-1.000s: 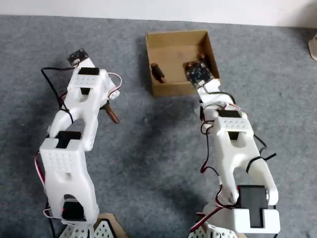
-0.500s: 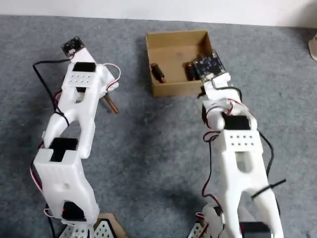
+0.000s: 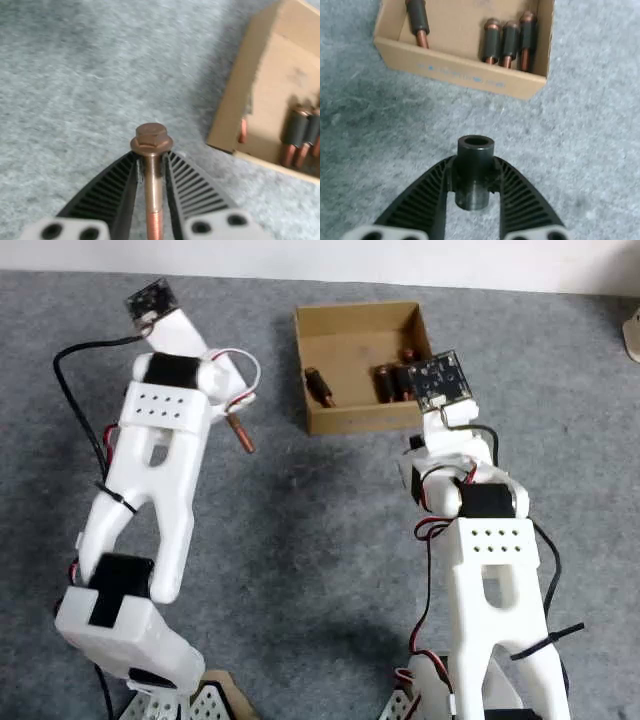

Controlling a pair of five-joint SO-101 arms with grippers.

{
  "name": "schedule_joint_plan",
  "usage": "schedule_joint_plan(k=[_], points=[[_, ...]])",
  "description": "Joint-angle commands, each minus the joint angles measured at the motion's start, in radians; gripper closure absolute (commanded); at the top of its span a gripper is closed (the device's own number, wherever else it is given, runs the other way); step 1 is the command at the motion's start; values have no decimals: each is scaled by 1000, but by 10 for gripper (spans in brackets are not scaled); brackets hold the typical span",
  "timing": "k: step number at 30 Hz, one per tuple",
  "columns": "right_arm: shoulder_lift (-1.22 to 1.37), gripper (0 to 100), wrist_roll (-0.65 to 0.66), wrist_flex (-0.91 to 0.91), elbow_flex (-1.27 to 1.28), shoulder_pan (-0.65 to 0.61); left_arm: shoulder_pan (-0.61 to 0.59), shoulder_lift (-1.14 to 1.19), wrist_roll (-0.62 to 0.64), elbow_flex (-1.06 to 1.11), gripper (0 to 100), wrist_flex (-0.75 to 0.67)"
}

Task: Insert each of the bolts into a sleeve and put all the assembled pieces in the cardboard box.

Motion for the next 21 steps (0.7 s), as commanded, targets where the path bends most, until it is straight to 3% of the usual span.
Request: schedule_joint_plan(k=[1,9,16,21], points=[[-48,994,-26,24,-56,-2,39,-108,-2,16,994,-3],[-71,994,-38,-12,-51,24,38,-291,-2,288,994,-176],[-315,994,-38,-61,41,19,36,-518,-2,568,994,-382],[-458,994,-38,-61,130,19,38,-648,-2,668,995,-419]])
